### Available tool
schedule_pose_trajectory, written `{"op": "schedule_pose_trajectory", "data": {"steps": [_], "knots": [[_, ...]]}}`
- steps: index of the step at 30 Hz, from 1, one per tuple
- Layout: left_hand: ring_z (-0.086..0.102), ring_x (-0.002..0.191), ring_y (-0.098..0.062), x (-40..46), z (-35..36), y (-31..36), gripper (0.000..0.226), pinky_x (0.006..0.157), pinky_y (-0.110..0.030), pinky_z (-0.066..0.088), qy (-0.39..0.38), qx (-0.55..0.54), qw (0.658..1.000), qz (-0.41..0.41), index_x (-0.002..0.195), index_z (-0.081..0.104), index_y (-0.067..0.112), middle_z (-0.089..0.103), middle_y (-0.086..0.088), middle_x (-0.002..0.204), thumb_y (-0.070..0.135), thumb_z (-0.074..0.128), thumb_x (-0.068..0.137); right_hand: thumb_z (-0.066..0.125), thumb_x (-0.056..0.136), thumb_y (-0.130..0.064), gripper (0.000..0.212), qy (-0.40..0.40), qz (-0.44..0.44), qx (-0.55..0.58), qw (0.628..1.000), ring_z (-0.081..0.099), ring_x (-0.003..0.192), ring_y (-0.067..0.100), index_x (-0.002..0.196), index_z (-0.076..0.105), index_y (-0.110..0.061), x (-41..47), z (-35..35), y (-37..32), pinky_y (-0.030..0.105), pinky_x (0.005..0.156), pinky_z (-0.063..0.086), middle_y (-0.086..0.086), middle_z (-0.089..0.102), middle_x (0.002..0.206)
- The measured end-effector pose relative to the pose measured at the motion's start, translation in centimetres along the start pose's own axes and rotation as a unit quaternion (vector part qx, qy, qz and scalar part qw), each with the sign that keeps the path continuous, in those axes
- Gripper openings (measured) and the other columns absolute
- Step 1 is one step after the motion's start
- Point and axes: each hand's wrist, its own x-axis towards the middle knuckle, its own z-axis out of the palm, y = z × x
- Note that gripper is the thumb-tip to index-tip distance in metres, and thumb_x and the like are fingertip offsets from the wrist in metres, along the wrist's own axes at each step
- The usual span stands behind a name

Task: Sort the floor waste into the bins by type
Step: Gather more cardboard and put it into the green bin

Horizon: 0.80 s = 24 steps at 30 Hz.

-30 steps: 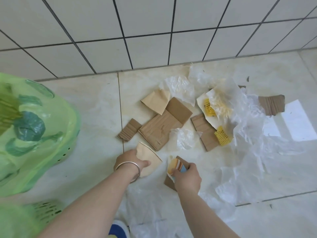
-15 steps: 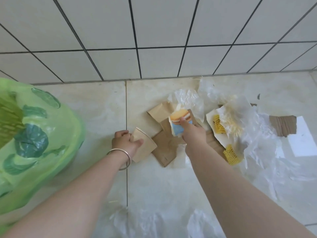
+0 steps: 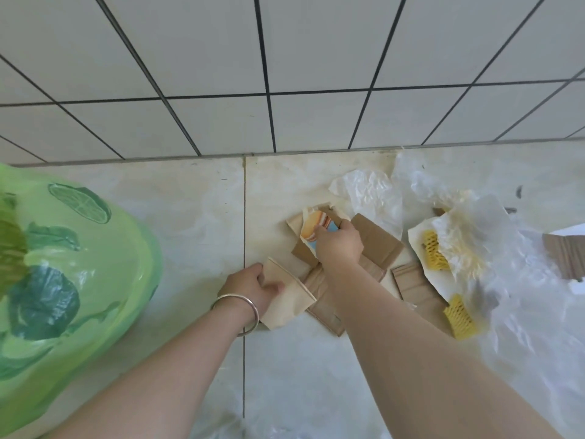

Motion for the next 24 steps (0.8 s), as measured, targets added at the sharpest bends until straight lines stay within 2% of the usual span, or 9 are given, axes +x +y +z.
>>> {"op": "schedule_pose_trajectory", "data": {"steps": [3,6,9,12,14,17,20,22,24], "knots": [[0.056,0.078,-0.03,-0.2,-0.4,-0.1,0.03,0.07,-0.034,0.045,0.01,-0.02,1.0,0.016,0.085,0.052,0.007,0.059,-0.011,0.08,0.036,0.061,0.082,0.059,0.091,-0.021,0.022,-0.02,-0.017,0.08,0.996,0.051,0.083,0.016,0.11,0.055,-0.01,-1.2,-0.7,0.4,0.028,0.074,0.043,0.003,0.056,0.097],[0.058,0.076,-0.032,-0.3,-1.1,-0.1,0.035,0.062,-0.034,0.047,0.057,-0.121,0.991,0.005,0.086,0.05,0.003,0.057,-0.015,0.08,0.034,0.064,0.082,0.064,0.088,-0.025,0.021,-0.021,-0.048,0.135,0.989,0.06,0.084,0.019,0.101,0.053,-0.013,-1.9,-2.5,1.1,0.03,0.074,0.049,0.004,0.062,0.097],[0.063,0.084,-0.036,-0.3,-1.8,0.4,0.03,0.065,-0.046,0.057,0.104,-0.225,0.969,0.004,0.086,0.049,0.008,0.061,-0.02,0.092,0.03,0.068,0.082,0.067,0.085,-0.021,0.034,-0.016,-0.05,0.234,0.971,0.058,0.076,0.012,0.113,0.048,-0.021,-1.8,-5.3,2.0,0.023,0.064,0.046,0.001,0.058,0.099],[0.061,0.085,-0.031,-0.8,-2.1,1.9,0.026,0.058,-0.041,0.058,0.105,-0.324,0.94,0.008,0.094,0.048,0.018,0.06,-0.011,0.101,0.023,0.07,0.081,0.07,0.083,-0.015,0.057,-0.008,-0.02,0.315,0.949,0.062,0.09,0.016,0.129,0.042,-0.031,-0.9,-8.3,3.2,0.032,0.084,0.051,-0.001,0.058,0.106],[0.062,0.087,-0.03,-0.8,-2.1,3.1,0.035,0.058,-0.038,0.057,0.1,-0.366,0.925,0.003,0.109,0.053,0.014,0.062,-0.009,0.104,0.021,0.071,0.08,0.074,0.08,-0.015,0.069,-0.014,0.019,0.336,0.942,0.062,0.106,0.021,0.139,0.04,-0.024,-0.1,-9.5,4.3,0.039,0.1,0.047,0.003,0.058,0.124],[0.062,0.077,-0.026,-0.6,-1.6,5.5,0.009,0.07,-0.038,0.054,0.073,-0.418,0.906,0.004,0.082,0.065,0.014,0.067,-0.007,0.086,0.021,0.071,0.08,0.08,0.073,-0.019,0.066,0.009,0.085,0.351,0.933,0.064,0.107,0.026,0.132,0.052,-0.011,0.9,-9.9,5.4,0.045,0.102,0.047,0.01,0.063,0.122],[0.059,0.074,-0.02,0.1,-0.2,7.6,0.014,0.067,-0.029,0.049,0.038,-0.41,0.911,-0.001,0.071,0.063,0.016,0.065,0.0,0.075,0.02,0.069,0.082,0.081,0.072,-0.025,0.058,0.017,0.128,0.333,0.934,0.066,0.1,0.026,0.122,0.059,-0.006,1.7,-9.8,6.0,0.042,0.096,0.051,0.01,0.067,0.11],[0.061,0.079,-0.022,0.8,0.9,8.0,0.013,0.065,-0.027,0.046,0.032,-0.333,0.942,0.007,0.082,0.066,0.01,0.068,-0.007,0.086,0.022,0.067,0.084,0.077,0.077,-0.026,0.038,0.011,0.128,0.279,0.952,0.064,0.085,0.021,0.108,0.064,-0.007,2.1,-9.4,6.2,0.032,0.077,0.054,0.006,0.066,0.094],[0.063,0.093,-0.027,1.7,2.0,7.9,0.029,0.078,-0.029,0.047,0.039,-0.188,0.981,0.031,0.101,0.066,0.006,0.067,-0.011,0.107,0.03,0.064,0.085,0.073,0.08,-0.026,0.032,0.015,0.094,0.22,0.971,0.062,0.084,0.021,0.106,0.065,-0.01,2.3,-8.7,6.3,0.027,0.068,0.05,0.004,0.064,0.09]]}}
